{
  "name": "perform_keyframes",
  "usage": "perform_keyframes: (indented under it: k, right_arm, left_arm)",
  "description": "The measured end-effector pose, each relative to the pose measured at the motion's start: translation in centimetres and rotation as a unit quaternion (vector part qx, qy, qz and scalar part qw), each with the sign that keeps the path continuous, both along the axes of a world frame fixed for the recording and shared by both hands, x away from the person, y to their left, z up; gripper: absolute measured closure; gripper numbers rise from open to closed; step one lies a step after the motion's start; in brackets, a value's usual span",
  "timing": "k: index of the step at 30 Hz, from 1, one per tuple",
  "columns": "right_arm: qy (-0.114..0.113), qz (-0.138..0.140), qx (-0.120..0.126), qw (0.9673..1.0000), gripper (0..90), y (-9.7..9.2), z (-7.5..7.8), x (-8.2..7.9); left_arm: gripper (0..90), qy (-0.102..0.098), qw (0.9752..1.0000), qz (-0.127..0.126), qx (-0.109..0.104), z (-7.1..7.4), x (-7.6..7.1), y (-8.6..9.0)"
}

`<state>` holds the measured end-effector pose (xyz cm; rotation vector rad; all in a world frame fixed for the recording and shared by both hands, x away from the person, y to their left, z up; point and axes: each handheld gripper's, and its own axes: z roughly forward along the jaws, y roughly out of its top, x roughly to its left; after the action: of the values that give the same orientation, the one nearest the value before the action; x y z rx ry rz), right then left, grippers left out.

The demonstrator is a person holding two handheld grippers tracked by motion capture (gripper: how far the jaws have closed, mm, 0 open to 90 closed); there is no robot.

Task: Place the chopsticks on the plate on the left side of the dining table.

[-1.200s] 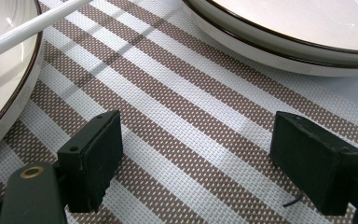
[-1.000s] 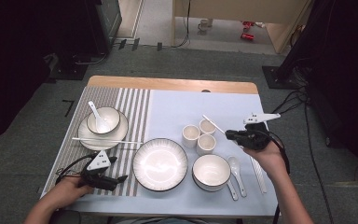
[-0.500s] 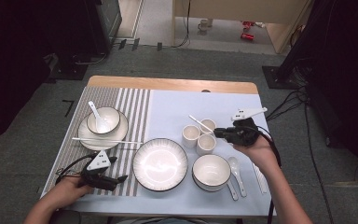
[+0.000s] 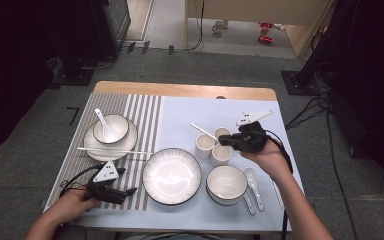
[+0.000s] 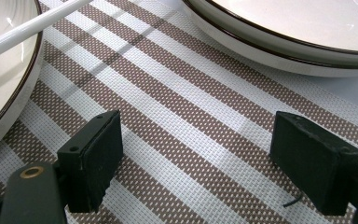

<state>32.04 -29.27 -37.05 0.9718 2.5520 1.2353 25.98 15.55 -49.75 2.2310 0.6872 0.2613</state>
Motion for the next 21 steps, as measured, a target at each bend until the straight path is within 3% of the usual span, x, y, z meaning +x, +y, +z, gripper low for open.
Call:
perform_keyframes:
  k: [21]
  right_arm:
    - [0.004,0.050,-0.005,0.9987,85.3,4.9,1.4,1.2]
  left_arm:
    - [17.1,0.000,1.0000,0.000,0.000,0.0,0.0,0.0]
